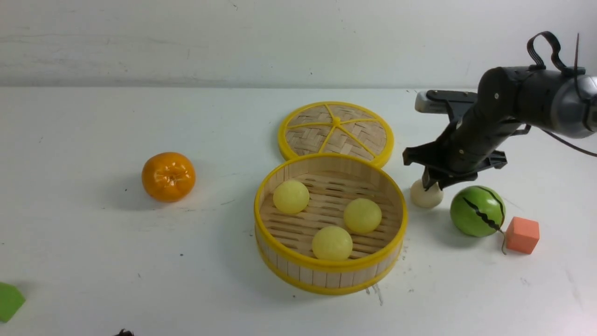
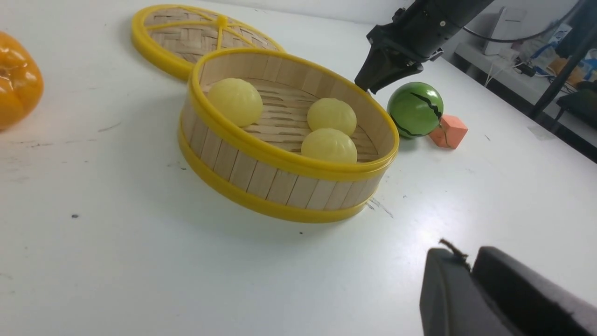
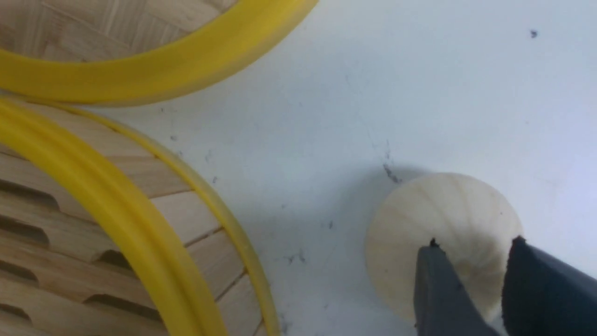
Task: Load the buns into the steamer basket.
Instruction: Use the right arm to grab a steamed stuffed bun, then use the right arm to put the steamed stuffed bun into the steamer
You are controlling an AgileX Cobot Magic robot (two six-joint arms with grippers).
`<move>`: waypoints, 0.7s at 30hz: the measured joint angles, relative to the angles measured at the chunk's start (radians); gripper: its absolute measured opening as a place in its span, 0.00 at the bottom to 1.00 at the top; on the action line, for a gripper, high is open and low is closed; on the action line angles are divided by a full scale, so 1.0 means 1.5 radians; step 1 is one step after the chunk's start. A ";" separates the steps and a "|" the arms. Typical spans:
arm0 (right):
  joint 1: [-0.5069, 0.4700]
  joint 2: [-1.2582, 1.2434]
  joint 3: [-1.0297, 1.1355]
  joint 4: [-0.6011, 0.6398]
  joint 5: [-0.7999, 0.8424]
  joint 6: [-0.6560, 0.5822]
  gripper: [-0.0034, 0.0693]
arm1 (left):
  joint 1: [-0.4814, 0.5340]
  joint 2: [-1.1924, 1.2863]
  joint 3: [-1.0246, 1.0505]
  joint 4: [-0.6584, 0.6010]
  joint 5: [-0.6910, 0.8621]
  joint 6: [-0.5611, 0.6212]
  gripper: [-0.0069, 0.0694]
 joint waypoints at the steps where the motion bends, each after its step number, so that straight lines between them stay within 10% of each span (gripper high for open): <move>1: 0.000 0.003 0.000 -0.002 0.000 -0.001 0.29 | 0.000 0.000 0.000 0.000 0.000 0.000 0.19; 21: 0.000 -0.007 -0.002 0.001 0.004 -0.055 0.03 | 0.000 0.000 0.000 0.000 0.000 0.000 0.21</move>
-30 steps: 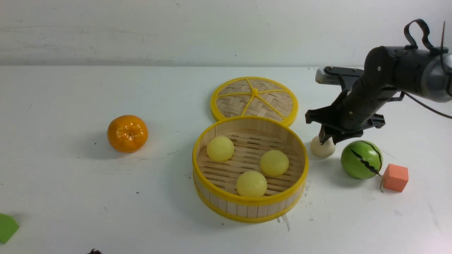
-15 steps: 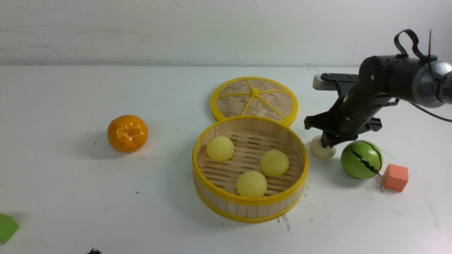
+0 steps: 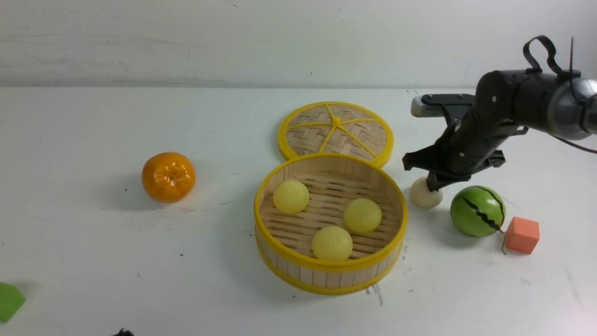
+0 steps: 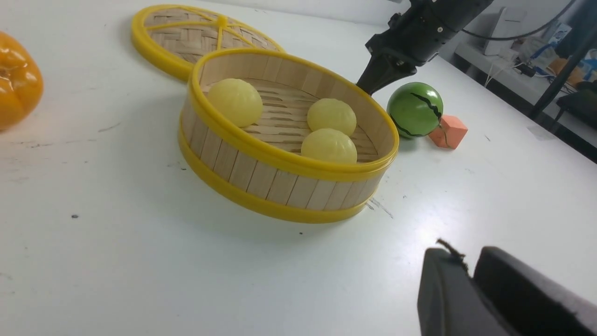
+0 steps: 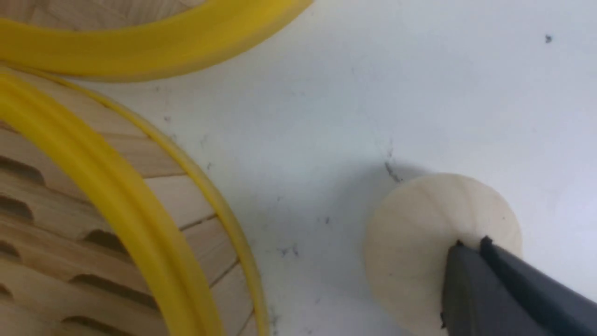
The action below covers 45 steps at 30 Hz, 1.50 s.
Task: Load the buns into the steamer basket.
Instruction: Use the right arm to put the steamed stuffed bun into the steamer
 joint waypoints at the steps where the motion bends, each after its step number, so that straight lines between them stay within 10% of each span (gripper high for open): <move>1: 0.000 -0.008 0.001 0.000 0.003 -0.003 0.03 | 0.000 0.000 0.000 0.000 0.000 0.000 0.21; 29: 0.141 -0.037 0.001 0.215 -0.054 -0.136 0.07 | 0.000 0.000 0.000 0.000 0.000 0.000 0.24; 45: 0.132 -0.128 0.002 0.180 0.065 -0.110 0.70 | 0.000 0.000 0.000 0.000 0.000 0.000 0.25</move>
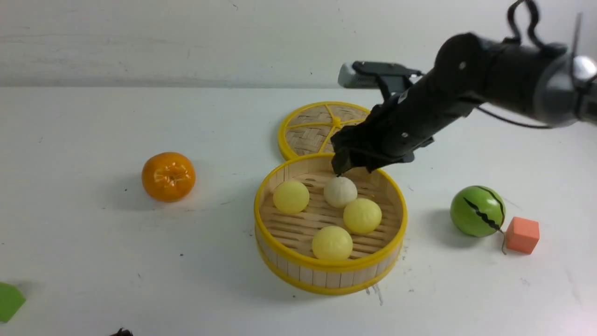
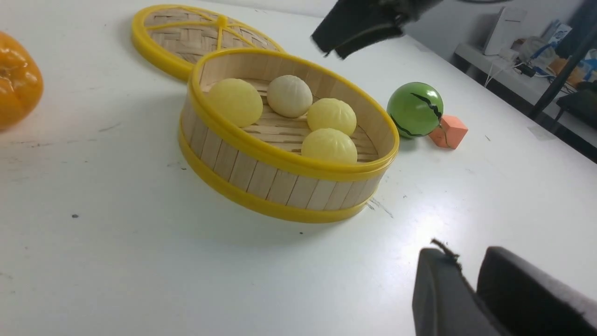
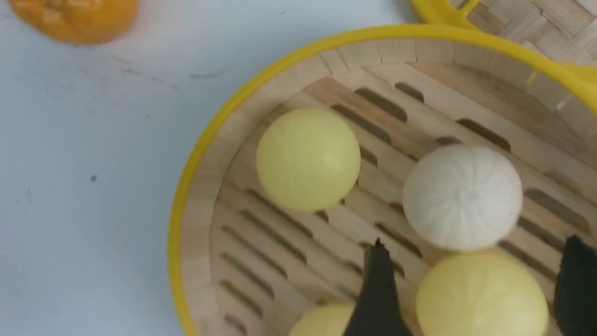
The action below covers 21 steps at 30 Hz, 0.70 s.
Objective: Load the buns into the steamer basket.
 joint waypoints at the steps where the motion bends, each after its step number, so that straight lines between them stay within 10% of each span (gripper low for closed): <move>1: 0.000 -0.046 0.007 -0.029 0.049 0.024 0.68 | 0.000 0.000 0.000 0.000 0.000 0.000 0.25; 13: 0.000 -0.453 0.344 -0.178 0.111 0.220 0.09 | 0.000 0.000 0.000 0.000 0.000 0.000 0.27; 21: 0.000 -0.640 0.477 -0.178 0.124 0.233 0.02 | 0.000 0.000 0.000 0.000 0.000 0.000 0.28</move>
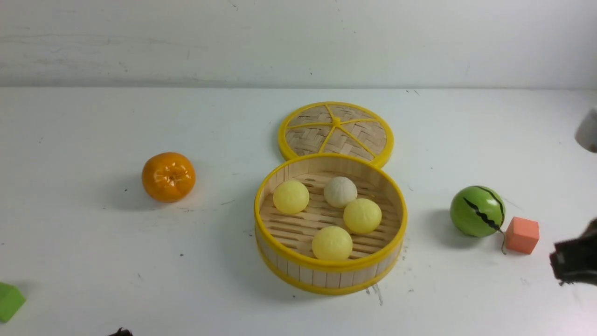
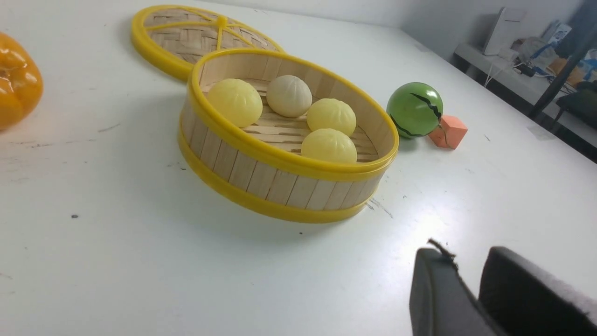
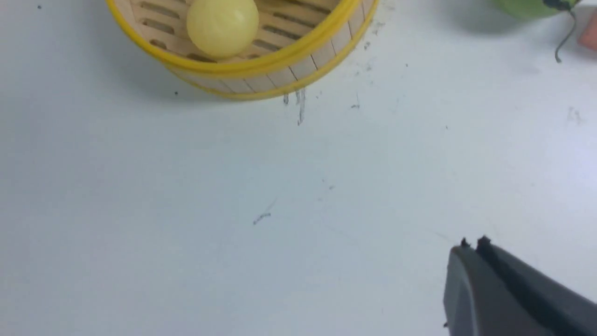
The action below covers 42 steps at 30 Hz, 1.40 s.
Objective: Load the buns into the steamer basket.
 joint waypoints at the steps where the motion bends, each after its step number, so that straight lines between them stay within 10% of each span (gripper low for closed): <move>1: 0.000 -0.036 0.012 0.000 0.019 0.000 0.02 | 0.000 0.000 0.000 0.000 0.000 0.000 0.28; 13: -0.016 -0.195 0.024 -0.016 0.117 -0.008 0.03 | 0.000 0.000 0.000 0.000 0.000 0.000 0.28; 20: -0.181 -0.441 0.240 -0.011 -0.145 -0.120 0.03 | 0.000 0.000 0.000 0.000 0.000 0.000 0.29; 29: -0.226 -0.628 0.613 -0.008 -0.440 -0.165 0.03 | 0.000 0.000 0.000 0.000 0.000 0.000 0.30; 42: -0.233 -0.634 0.634 -0.020 -0.428 -0.166 0.03 | 0.000 0.000 0.000 0.000 0.000 0.000 0.31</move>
